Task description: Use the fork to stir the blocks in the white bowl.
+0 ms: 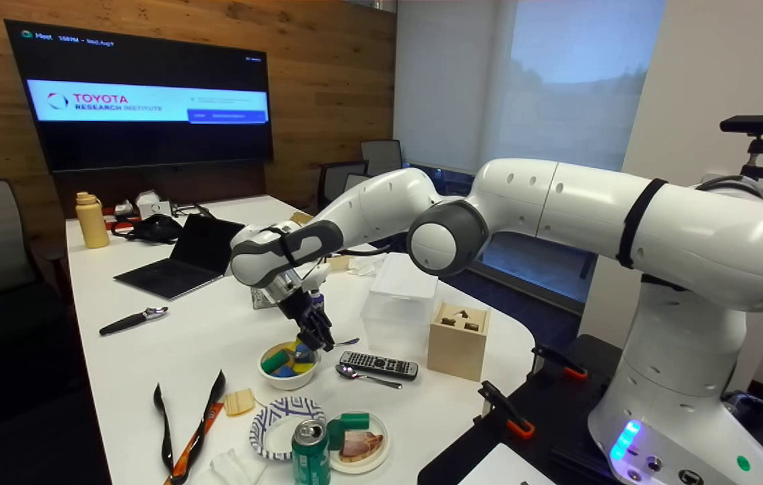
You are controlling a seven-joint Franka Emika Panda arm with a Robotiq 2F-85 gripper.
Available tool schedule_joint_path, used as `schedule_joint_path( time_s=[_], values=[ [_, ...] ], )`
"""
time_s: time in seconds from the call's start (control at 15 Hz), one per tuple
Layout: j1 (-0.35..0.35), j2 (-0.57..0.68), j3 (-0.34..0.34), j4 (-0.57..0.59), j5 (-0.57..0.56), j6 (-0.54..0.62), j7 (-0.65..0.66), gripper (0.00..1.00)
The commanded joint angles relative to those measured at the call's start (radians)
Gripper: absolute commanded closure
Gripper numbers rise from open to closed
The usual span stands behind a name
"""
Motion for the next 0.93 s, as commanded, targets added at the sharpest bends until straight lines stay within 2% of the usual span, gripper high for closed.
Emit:
schedule_joint_path(
  time_s=[0.0, 0.27, 0.6, 0.87],
  values=[
    [0.004, 0.000, -0.014, 0.027, 0.016, 0.035, 0.018, 0.95],
    [0.018, 0.000, -0.036, 0.027, 0.003, 0.072, 0.056, 0.95],
    [0.050, 0.000, -0.094, -0.002, -0.035, 0.112, 0.181, 0.95],
    [0.086, 0.002, -0.139, -0.022, -0.088, 0.101, 0.270, 0.95]
  ],
)
